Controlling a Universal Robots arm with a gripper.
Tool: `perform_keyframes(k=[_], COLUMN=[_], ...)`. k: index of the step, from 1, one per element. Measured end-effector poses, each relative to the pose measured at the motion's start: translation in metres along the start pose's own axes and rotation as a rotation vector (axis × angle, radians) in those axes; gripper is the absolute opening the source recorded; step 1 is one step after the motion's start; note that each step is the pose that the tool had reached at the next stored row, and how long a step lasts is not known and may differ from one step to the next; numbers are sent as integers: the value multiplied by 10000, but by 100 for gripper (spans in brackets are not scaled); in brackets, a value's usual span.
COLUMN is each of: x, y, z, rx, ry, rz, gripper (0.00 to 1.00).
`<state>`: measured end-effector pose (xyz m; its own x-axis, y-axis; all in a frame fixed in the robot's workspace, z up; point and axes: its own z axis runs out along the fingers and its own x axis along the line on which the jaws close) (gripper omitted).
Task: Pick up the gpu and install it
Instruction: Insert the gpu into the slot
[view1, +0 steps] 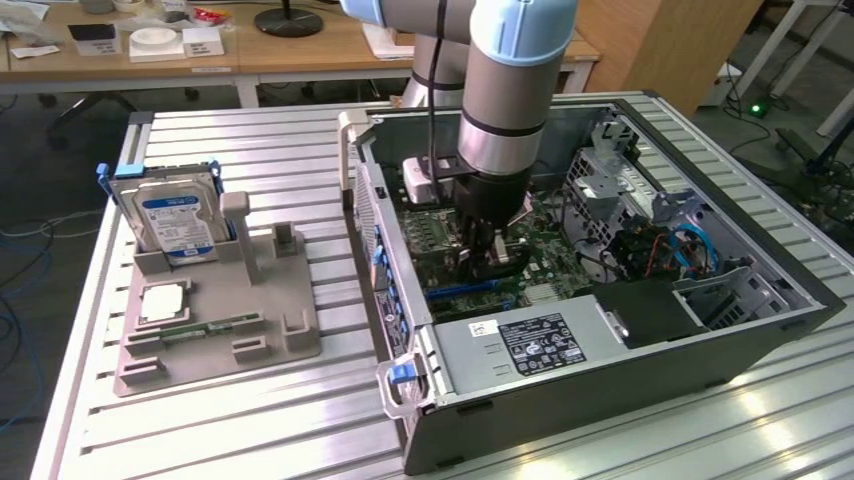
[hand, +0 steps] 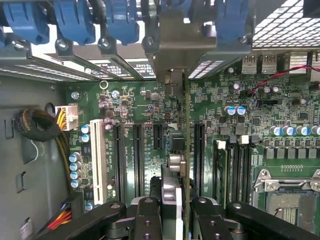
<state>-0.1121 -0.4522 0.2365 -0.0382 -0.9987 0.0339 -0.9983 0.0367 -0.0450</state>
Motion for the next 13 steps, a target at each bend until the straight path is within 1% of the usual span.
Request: perform_keyframes(k=[13], x=[0], y=[13], z=[26], rx=[-2], ry=[0], rz=[1], gripper=[28])
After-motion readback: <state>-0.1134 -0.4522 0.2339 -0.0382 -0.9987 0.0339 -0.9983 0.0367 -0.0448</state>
